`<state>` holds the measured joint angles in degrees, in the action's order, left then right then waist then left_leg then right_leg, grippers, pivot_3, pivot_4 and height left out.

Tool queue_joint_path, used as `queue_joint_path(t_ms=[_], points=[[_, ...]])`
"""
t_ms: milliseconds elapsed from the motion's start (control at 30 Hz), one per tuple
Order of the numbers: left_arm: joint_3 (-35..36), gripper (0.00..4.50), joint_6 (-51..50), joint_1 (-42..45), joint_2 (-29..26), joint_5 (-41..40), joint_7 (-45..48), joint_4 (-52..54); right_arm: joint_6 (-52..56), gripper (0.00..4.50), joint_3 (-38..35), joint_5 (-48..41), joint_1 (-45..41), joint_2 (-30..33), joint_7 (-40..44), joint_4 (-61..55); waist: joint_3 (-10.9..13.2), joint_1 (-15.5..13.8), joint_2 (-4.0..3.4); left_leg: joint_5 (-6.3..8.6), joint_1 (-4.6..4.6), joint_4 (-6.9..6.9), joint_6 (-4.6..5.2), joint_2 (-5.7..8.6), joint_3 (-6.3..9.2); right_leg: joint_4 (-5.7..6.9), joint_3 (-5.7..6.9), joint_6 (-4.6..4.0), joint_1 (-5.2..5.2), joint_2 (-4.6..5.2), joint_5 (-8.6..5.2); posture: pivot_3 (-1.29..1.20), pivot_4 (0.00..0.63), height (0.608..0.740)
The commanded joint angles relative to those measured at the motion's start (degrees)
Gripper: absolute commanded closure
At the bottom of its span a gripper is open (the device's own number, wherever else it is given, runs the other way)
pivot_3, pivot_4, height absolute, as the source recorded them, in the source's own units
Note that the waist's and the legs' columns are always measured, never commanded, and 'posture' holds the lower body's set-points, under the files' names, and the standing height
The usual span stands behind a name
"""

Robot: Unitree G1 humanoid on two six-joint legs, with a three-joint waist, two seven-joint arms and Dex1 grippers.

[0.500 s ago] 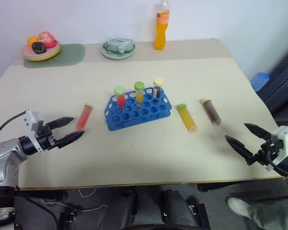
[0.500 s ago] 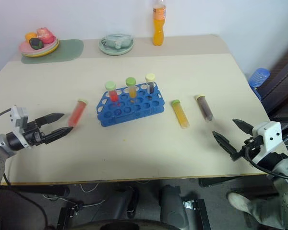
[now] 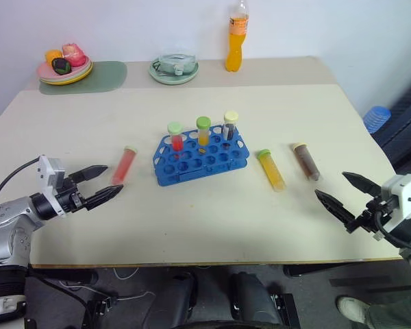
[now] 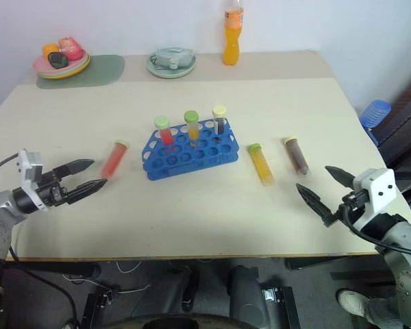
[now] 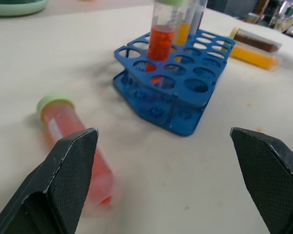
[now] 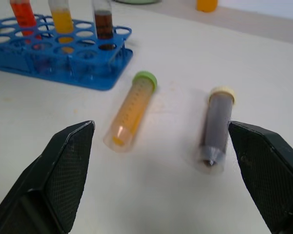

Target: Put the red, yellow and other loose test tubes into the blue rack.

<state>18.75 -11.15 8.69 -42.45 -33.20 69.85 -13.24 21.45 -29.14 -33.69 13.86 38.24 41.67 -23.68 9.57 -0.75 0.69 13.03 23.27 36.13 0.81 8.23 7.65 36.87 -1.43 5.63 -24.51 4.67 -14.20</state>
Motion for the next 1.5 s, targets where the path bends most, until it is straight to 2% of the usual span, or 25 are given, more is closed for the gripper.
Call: queue_joint_path(t_ms=[33,233,367,433,533,667,800,1000,1200,1500], points=[[0.0,0.07,-0.3,1.4,-0.1,-0.7,0.6,1.9,0.9,0.0,2.2,-1.7,-3.4,-0.9,-1.4,-2.0,0.0,0.1,0.0,0.0,0.0,0.0,0.0,0.0,0.0,0.0,0.0,0.0,0.0,0.0,0.0,0.0,0.15,0.74],[-1.2,0.07,-0.1,3.2,0.2,0.1,0.9,2.6,5.4,0.0,7.4,-1.8,-8.5,-0.2,-4.0,-3.8,0.0,0.0,-0.01,0.0,0.01,-0.01,0.0,0.0,0.0,0.0,0.0,0.01,-0.02,0.0,0.01,0.0,0.15,0.74],[-3.4,0.07,1.4,5.1,0.1,1.5,2.2,2.0,21.7,0.0,10.2,-0.6,-15.3,4.8,-13.9,-7.0,0.0,0.0,-0.02,0.0,0.04,0.02,0.0,0.0,0.0,0.0,0.0,0.0,-0.04,0.0,0.01,0.0,0.15,0.74],[-4.5,0.07,1.6,6.5,0.5,1.9,2.6,2.3,29.2,0.0,12.6,-1.1,-20.9,7.6,-15.8,-6.0,0.0,0.0,-0.02,0.0,0.05,0.02,0.0,0.0,0.0,0.01,0.01,-0.01,-0.07,0.0,0.01,0.0,0.15,0.74],[-6.1,0.07,1.1,8.7,1.3,1.4,3.1,3.8,39.7,0.0,14.8,-3.7,-31.1,9.1,-16.9,-1.0,0.0,0.1,-0.02,-0.01,0.06,0.0,0.0,0.0,0.0,0.01,0.01,-0.02,-0.09,0.0,0.0,0.0,0.15,0.74],[-9.9,0.07,-1.3,10.9,1.1,1.0,5.9,7.1,54.4,0.0,17.5,-2.9,-45.6,9.6,-18.6,11.6,0.0,0.1,-0.03,0.0,0.11,-0.02,0.03,-0.01,-0.01,-0.11,0.03,-0.01,-0.1,0.01,0.02,0.0,0.15,0.74],[-12.9,0.07,-1.2,12.4,0.7,1.1,10.9,8.3,62.4,0.0,21.6,-0.4,-57.4,10.2,-18.4,23.2,0.1,0.1,-0.06,0.02,0.15,-0.07,0.07,0.0,-0.02,-0.23,0.05,0.11,-0.1,0.01,0.1,0.0,0.15,0.74],[-14.6,0.07,-2.2,13.6,1.0,0.7,13.6,9.9,60.2,0.0,29.3,5.3,-65.1,11.1,-15.2,37.5,0.1,0.2,-0.06,0.04,0.17,-0.12,0.11,0.0,-0.04,-0.38,0.05,0.15,-0.09,0.01,0.12,0.0,0.15,0.74],[-15.3,0.07,-3.3,13.4,1.8,0.3,12.9,11.9,57.0,0.0,34.6,9.2,-69.0,10.9,-10.4,45.2,0.1,0.4,-0.12,0.05,0.17,-0.1,0.12,0.0,-0.06,-0.38,0.05,0.16,-0.08,0.01,0.13,0.0,0.15,0.74],[-15.8,0.07,-4.2,12.0,2.4,0.2,12.8,13.2,46.7,0.0,45.1,19.4,-79.5,7.3,-1.0,64.6,0.1,1.6,-0.15,0.04,0.17,-0.09,0.1,0.0,-0.07,-0.35,0.06,0.17,-0.1,-0.01,0.14,0.0,0.15,0.74]])
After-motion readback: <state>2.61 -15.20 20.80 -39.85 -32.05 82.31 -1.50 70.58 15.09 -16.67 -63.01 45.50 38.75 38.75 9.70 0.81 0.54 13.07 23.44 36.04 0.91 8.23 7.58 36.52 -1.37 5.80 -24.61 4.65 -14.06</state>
